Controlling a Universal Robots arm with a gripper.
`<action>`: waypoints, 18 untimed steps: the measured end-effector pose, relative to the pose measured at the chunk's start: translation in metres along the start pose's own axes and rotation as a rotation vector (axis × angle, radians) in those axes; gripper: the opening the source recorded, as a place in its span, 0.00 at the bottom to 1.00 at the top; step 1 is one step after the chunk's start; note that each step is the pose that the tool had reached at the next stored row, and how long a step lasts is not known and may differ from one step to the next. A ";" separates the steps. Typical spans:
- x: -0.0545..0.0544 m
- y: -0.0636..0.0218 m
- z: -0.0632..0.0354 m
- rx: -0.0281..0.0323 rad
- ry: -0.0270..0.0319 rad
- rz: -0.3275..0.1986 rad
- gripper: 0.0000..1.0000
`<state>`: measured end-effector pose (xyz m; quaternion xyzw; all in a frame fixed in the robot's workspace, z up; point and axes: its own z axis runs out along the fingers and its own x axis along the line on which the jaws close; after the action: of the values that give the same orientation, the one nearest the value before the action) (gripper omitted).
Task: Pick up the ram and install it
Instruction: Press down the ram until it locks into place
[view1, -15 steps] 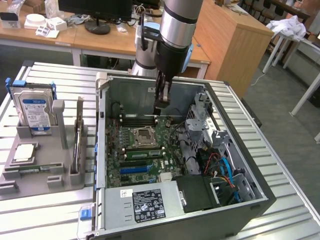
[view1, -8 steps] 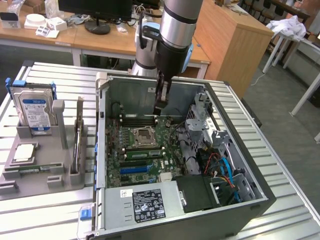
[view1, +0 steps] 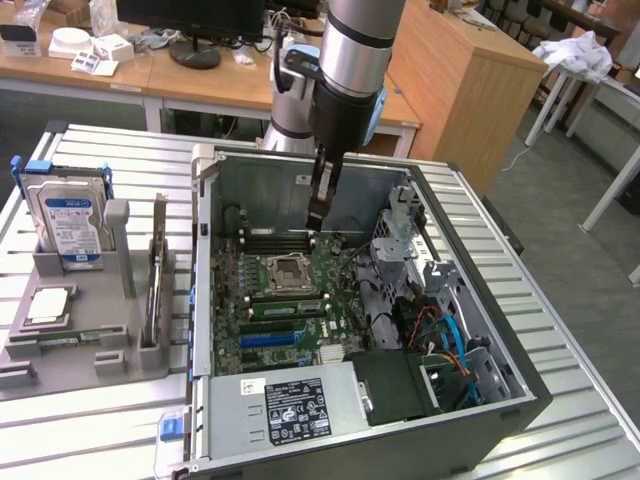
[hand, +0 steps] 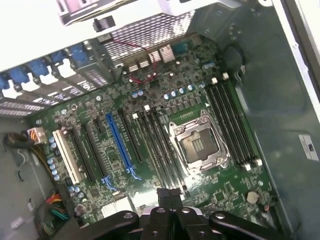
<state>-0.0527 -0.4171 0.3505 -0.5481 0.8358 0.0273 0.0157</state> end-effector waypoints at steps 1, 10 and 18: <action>0.000 0.0000 0.0000 0.0008 -0.0004 0.015 0.11; 0.000 0.0000 0.0005 0.0083 -0.0041 0.146 0.11; 0.000 0.0000 0.0008 0.0149 -0.0074 0.264 0.11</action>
<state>-0.0527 -0.4171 0.3496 -0.4332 0.9008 0.0250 0.0191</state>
